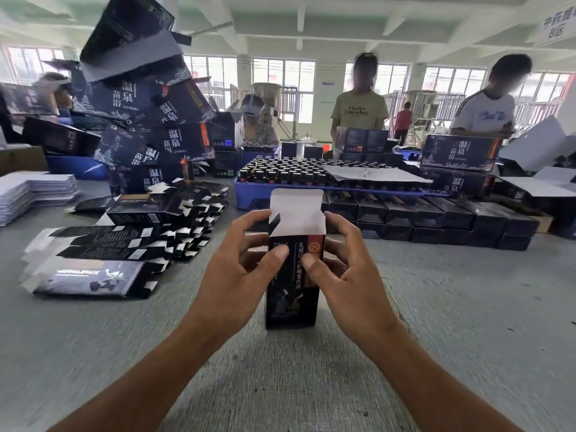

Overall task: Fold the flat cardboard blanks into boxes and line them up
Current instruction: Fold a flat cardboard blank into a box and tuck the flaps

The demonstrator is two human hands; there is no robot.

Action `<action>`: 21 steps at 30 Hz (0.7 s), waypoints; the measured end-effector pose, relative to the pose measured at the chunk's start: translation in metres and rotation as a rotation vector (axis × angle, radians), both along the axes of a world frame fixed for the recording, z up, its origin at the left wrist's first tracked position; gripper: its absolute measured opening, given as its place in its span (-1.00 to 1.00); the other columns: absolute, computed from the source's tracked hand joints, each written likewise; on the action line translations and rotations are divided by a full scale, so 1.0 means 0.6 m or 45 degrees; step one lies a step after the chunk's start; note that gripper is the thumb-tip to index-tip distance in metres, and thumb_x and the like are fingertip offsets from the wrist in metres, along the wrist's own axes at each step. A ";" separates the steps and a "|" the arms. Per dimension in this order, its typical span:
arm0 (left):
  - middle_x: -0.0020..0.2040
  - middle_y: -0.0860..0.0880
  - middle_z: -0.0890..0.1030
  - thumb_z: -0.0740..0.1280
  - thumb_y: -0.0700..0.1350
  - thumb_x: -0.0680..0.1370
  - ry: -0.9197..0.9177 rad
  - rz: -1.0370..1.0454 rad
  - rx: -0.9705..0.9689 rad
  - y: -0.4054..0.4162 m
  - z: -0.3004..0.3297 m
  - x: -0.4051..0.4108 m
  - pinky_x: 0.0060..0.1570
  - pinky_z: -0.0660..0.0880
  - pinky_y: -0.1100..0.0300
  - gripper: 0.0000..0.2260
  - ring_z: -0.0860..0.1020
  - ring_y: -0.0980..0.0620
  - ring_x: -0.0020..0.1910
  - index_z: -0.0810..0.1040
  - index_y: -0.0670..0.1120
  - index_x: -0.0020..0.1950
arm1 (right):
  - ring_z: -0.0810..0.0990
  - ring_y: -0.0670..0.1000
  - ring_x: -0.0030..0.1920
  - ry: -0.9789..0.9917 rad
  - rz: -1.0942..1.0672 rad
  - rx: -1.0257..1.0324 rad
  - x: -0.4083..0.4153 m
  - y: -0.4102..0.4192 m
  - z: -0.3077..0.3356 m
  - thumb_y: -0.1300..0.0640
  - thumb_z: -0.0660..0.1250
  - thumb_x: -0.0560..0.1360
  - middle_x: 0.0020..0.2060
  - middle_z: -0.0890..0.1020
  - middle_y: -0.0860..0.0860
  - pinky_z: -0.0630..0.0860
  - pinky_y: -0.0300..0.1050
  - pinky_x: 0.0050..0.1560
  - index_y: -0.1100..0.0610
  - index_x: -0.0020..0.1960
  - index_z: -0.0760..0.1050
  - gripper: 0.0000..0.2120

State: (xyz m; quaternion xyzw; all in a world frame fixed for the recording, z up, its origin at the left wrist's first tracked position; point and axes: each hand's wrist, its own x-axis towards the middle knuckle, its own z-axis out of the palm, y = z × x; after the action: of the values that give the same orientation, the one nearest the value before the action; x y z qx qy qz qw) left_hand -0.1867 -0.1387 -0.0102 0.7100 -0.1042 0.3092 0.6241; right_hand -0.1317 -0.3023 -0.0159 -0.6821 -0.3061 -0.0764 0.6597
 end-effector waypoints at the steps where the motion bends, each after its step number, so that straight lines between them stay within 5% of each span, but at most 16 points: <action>1: 0.11 0.14 0.66 0.39 0.00 0.50 -0.016 0.000 0.048 0.000 0.000 -0.002 -0.09 0.57 0.33 -0.62 0.67 0.07 0.05 0.47 0.20 0.31 | 0.59 -0.29 0.15 -0.025 0.004 -0.016 0.000 0.000 0.000 0.12 0.39 0.58 0.16 0.62 -0.23 0.61 -0.31 -0.04 -0.37 0.37 0.33 -0.47; 6: 0.10 0.21 0.64 0.36 0.00 0.54 0.002 -0.012 0.105 0.005 -0.002 -0.001 -0.13 0.59 0.34 -0.72 0.66 0.09 0.06 0.55 0.19 0.24 | 0.65 -0.26 0.07 -0.060 0.094 -0.054 -0.004 -0.003 0.006 0.14 0.36 0.60 0.08 0.61 -0.38 0.59 -0.37 -0.12 -0.34 0.32 0.44 -0.56; 13: 0.04 0.11 0.68 0.34 0.01 0.56 -0.030 -0.017 0.060 0.004 0.003 -0.001 -0.10 0.56 0.36 -0.85 0.66 0.13 -0.01 0.63 0.12 0.11 | 0.64 -0.22 0.09 0.002 0.084 0.005 -0.006 -0.005 0.014 -0.19 0.21 0.55 0.06 0.65 -0.26 0.56 -0.39 -0.06 -0.27 0.23 0.54 -0.71; 17: 0.13 0.15 0.67 0.33 -0.04 0.57 -0.066 -0.043 0.014 0.003 0.008 -0.001 0.01 0.55 0.34 -0.87 0.65 0.09 0.13 0.65 0.07 0.06 | 0.58 -0.23 0.21 -0.032 0.037 0.092 -0.010 0.002 0.016 0.00 0.23 0.64 0.16 0.62 -0.28 0.54 -0.34 0.10 -0.14 0.19 0.59 -0.79; 21: 0.10 0.09 0.68 0.36 -0.03 0.53 -0.069 0.008 0.004 0.004 0.009 0.000 0.02 0.57 0.27 -0.85 0.66 0.05 0.12 0.65 0.01 0.06 | 0.63 -0.25 0.09 -0.053 0.030 0.146 -0.013 0.001 0.018 0.17 0.26 0.65 0.08 0.64 -0.32 0.53 -0.42 -0.01 -0.10 0.17 0.54 -0.79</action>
State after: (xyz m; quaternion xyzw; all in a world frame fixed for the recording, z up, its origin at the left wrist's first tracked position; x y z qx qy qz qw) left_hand -0.1866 -0.1365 -0.0051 0.7026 -0.1194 0.3302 0.6189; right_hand -0.1395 -0.3017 -0.0054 -0.6378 -0.3226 -0.1002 0.6921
